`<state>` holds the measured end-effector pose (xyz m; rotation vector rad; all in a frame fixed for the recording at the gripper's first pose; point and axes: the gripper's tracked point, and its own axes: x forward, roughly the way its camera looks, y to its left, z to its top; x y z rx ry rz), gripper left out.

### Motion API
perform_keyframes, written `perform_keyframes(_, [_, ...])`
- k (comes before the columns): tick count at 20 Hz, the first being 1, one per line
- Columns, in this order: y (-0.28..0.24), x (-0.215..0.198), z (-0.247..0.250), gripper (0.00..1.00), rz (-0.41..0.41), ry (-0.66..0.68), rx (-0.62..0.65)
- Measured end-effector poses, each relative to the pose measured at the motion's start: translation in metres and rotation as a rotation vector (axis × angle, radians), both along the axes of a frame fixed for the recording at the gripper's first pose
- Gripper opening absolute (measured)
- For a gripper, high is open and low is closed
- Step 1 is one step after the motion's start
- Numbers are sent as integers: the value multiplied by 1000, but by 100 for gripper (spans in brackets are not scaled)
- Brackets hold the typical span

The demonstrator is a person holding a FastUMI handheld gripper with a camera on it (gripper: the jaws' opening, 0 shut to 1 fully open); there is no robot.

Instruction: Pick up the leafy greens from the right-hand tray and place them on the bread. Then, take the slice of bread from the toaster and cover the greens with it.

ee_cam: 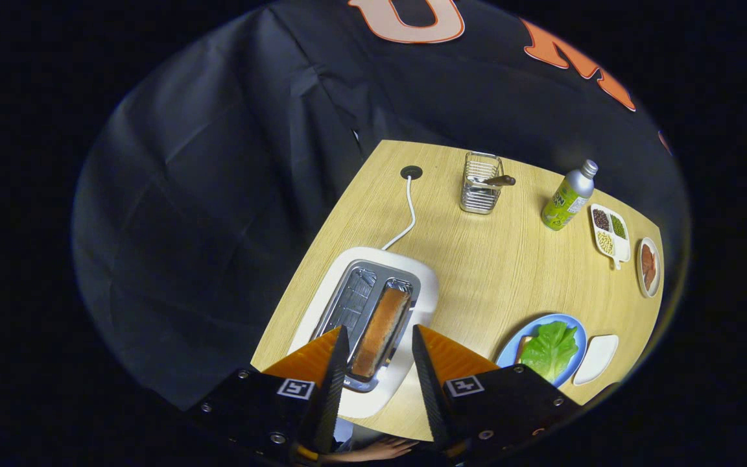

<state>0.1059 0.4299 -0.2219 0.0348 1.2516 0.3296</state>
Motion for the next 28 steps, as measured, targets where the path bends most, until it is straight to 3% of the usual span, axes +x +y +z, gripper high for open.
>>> perform_keyframes(5, [2,6,-13,41,-35,29,-45])
perform_keyframes(14, [7,-2,-25,21,-36,69,-69])
perform_keyframes(21, [6,-4,-9,15,-42,39,-11])
perform_keyframes(28, [-1,4,38,14,-78,-34,117])
